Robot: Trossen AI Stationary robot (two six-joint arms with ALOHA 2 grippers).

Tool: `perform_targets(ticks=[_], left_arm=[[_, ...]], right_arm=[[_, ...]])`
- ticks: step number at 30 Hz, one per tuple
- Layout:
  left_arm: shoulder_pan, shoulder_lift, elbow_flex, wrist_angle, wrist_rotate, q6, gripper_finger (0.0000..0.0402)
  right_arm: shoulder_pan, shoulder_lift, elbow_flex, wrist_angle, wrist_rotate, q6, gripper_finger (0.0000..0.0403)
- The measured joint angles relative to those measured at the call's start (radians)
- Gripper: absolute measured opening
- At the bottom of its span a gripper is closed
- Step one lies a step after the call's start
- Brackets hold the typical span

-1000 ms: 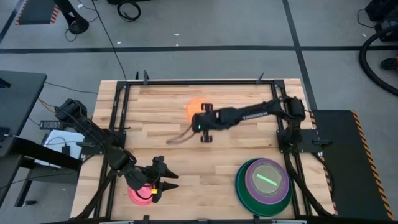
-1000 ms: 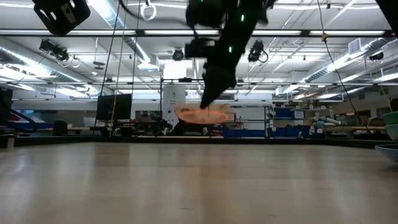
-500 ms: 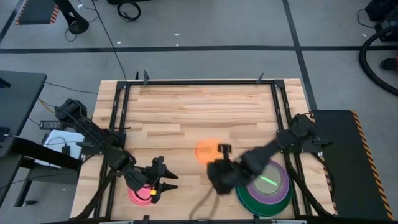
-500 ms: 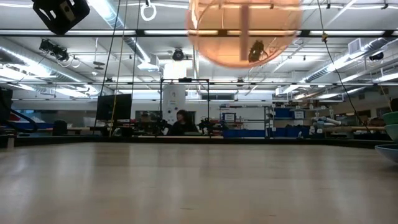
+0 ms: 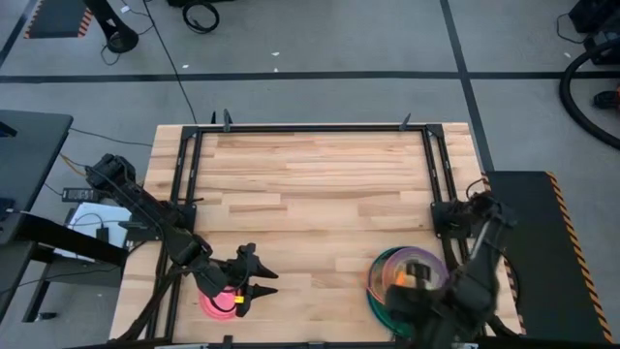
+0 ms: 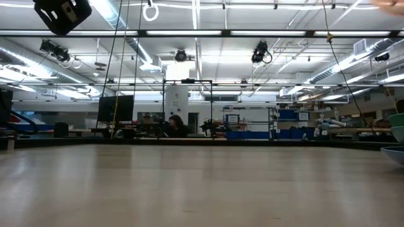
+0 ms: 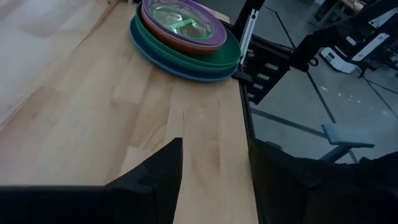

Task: Stack plastic plates
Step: Stack the light orange plate on top of the light green plate

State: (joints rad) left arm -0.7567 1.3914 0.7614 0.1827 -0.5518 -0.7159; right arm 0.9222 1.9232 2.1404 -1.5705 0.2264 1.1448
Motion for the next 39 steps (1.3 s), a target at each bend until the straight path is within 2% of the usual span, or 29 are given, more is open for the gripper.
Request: perform_targets(ticks=[5, 7, 11, 14, 25, 32, 39], left_arm=[[0.001, 0.0, 0.0, 0.0, -0.001, 0.021, 0.019], [0.001, 0.0, 0.0, 0.0, -0.001, 0.02, 0.019], [0.001, 0.0, 0.0, 0.004, -0.001, 0.02, 0.019], [0.001, 0.0, 0.0, 0.006, -0.001, 0.021, 0.019], [0.001, 0.0, 0.0, 0.005, -0.001, 0.022, 0.019], [0.002, 0.0, 0.0, 0.005, -0.002, 0.025, 0.019], [0.047, 0.0, 0.0, 0.011, -0.002, 0.082, 0.019]], right_arm=[[0.069, 0.018, -0.023, 0.005, -0.019, 0.117, 0.0003], [0.084, 0.021, -0.081, -0.002, -0.032, 0.153, 0.0003], [0.085, 0.02, -0.221, -0.002, -0.149, 0.2, 0.0003], [0.084, 0.021, -0.292, -0.002, -0.168, 0.23, 0.0005], [0.077, 0.02, -0.421, 0.023, -0.103, 0.31, 0.0007], [0.083, 0.02, -0.454, 0.068, -0.087, 0.381, 0.0008], [0.11, 0.02, -0.523, 0.125, -0.077, 0.43, 0.0009]])
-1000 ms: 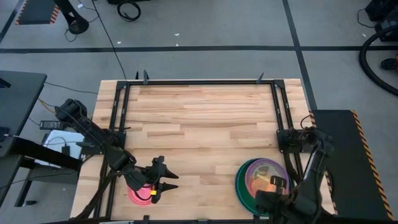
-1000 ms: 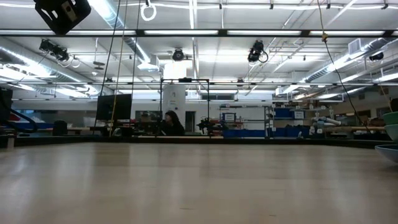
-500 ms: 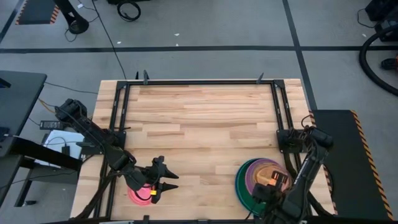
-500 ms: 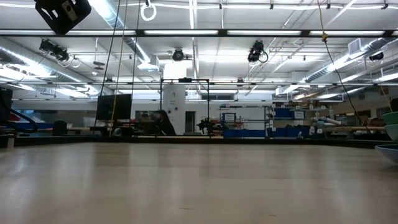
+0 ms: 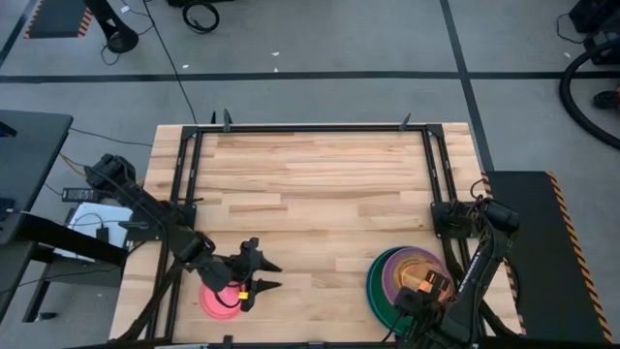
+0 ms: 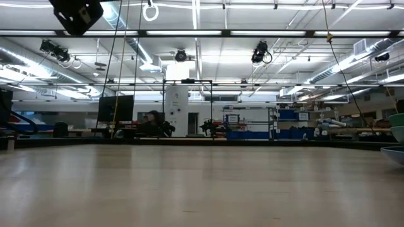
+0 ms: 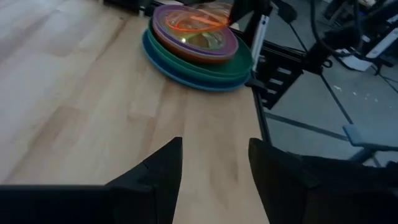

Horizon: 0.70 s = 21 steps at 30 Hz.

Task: Stack plastic plates
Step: Stack the light orange plate on top of the light green plate, then stack the pink plate on top of the light orange plate

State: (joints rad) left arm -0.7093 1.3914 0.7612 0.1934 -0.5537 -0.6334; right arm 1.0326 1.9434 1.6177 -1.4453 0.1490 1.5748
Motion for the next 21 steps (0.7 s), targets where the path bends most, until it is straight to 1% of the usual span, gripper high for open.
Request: perform_targets(ticks=[3, 8, 13, 21], left_arm=[[0.026, 0.0, 0.0, -0.001, 0.0, 0.002, 0.019], [0.06, 0.0, 0.0, -0.002, 0.0, 0.002, 0.019], [0.07, 0.0, 0.0, -0.004, 0.0, 0.001, 0.019], [0.052, 0.0, 0.0, -0.004, 0.002, -0.004, 0.019]], right_arm=[[0.007, 0.0, -0.01, 0.007, 0.04, 0.033, 0.0015], [0.013, 0.0, -0.012, 0.032, 0.145, 0.054, 0.0037], [0.013, 0.0, -0.014, 0.04, 0.146, 0.054, 0.0054], [0.006, 0.001, -0.07, 0.066, 0.119, 0.042, 0.0076]])
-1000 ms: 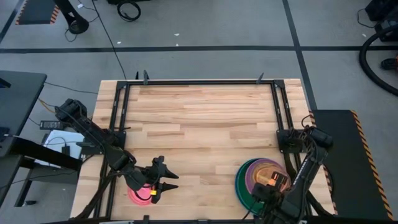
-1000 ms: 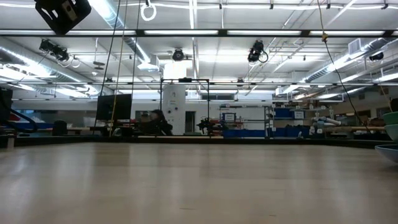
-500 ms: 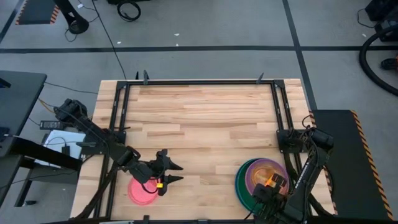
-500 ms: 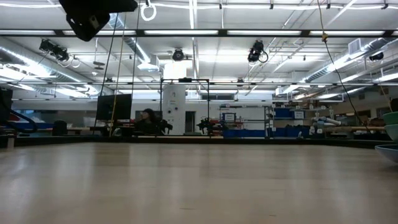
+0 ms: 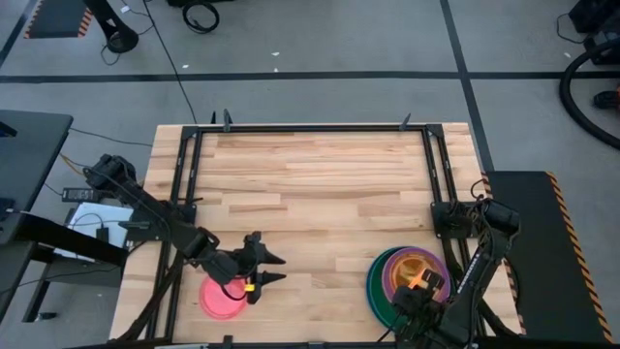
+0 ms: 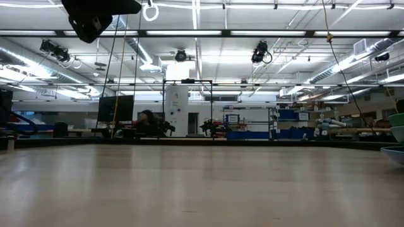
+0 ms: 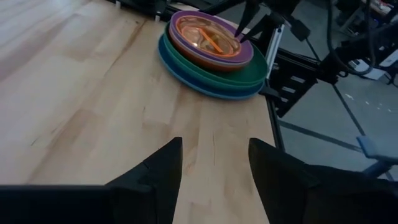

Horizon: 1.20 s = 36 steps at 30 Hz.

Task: Stack plastic plates
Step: Stack the pink plate on top of the light orange plate

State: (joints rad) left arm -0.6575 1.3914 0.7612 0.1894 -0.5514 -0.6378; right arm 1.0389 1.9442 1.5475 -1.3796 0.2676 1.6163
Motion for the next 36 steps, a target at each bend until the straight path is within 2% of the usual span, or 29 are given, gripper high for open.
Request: perform_targets(ticks=[6, 9, 13, 19, 23, 26, 28, 32, 36], left_arm=[[-0.004, 0.0, 0.0, 0.0, 0.001, -0.005, 0.019], [0.0, 0.0, 0.0, 0.001, 0.001, -0.004, 0.019], [0.0, 0.0, 0.0, 0.01, -0.002, -0.004, 0.019], [0.037, 0.001, 0.0, 0.121, -0.02, -0.005, 0.019], [0.004, 0.018, 0.0, 0.305, -0.021, 0.139, 0.019], [-0.051, 0.044, 0.008, 0.494, -0.019, 0.284, 0.019], [-0.077, 0.071, 0.049, 0.517, -0.028, 0.329, 0.019], [-0.108, 0.154, 0.175, 0.397, -0.077, 0.357, 0.019], [-0.107, 0.241, 0.324, 0.174, -0.083, 0.339, 0.0187]], right_arm=[[-0.037, 0.0, 0.059, -0.029, -0.005, -0.11, 0.0076], [-0.066, 0.0, 0.116, -0.044, 0.052, -0.205, 0.0076], [-0.099, 0.0, 0.175, -0.019, 0.254, -0.361, 0.0076], [-0.125, 0.0, 0.18, 0.151, 0.596, -0.674, 0.0076], [-0.141, 0.0, 0.164, 0.275, 0.731, -0.835, 0.0076], [-0.155, 0.0, 0.147, 0.358, 0.76, -0.899, 0.0076], [-0.163, 0.0, 0.133, 0.396, 0.756, -0.942, 0.0076], [-0.177, 0.0, 0.089, 0.448, 0.756, -0.991, 0.0076], [-0.194, 0.0, 0.064, 0.485, 0.741, -0.981, 0.0076]])
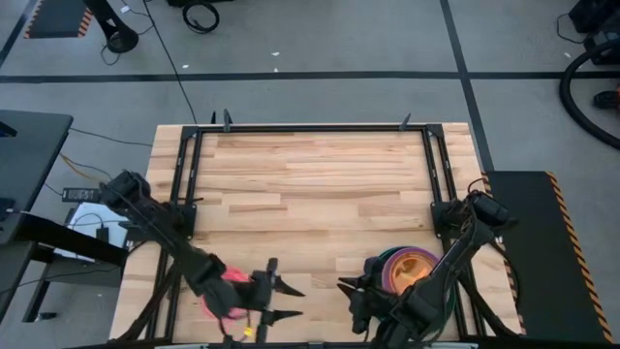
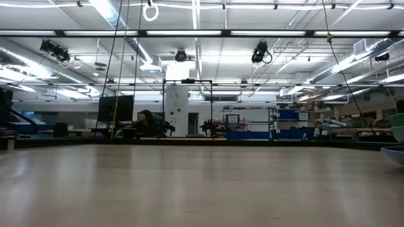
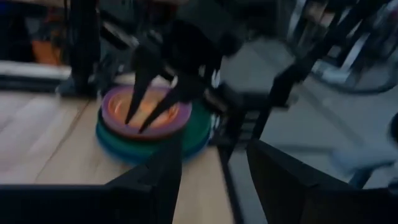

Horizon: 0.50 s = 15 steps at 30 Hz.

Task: Stack plastic plates
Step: Stack the pink plate on top of the light orange plate

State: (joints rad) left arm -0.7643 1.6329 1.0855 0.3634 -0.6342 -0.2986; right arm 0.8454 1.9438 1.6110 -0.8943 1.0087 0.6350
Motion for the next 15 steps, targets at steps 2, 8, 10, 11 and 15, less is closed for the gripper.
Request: perform_targets(ticks=[2, 8, 10, 11, 15], left_arm=[[0.002, 0.028, 0.059, -0.136, 0.0, -0.035, 0.0186], [-0.015, 0.05, 0.116, -0.516, 0.046, -0.404, 0.0186], [-0.028, 0.05, 0.116, -0.637, 0.101, -0.556, 0.0186], [-0.038, 0.05, 0.116, -0.697, 0.13, -0.638, 0.0186], [-0.079, 0.05, 0.116, -0.916, 0.261, -0.937, 0.0185]], right_arm=[[-0.004, 0.0, -0.008, 0.018, -0.017, 0.011, 0.0076], [0.0, 0.0, -0.025, 0.079, -0.039, 0.016, 0.0076], [0.001, 0.0, -0.029, 0.078, -0.038, 0.016, 0.0076], [0.001, 0.0, -0.029, 0.077, -0.038, 0.016, 0.0076], [-0.001, 0.0, -0.029, 0.079, -0.039, 0.016, 0.0076]])
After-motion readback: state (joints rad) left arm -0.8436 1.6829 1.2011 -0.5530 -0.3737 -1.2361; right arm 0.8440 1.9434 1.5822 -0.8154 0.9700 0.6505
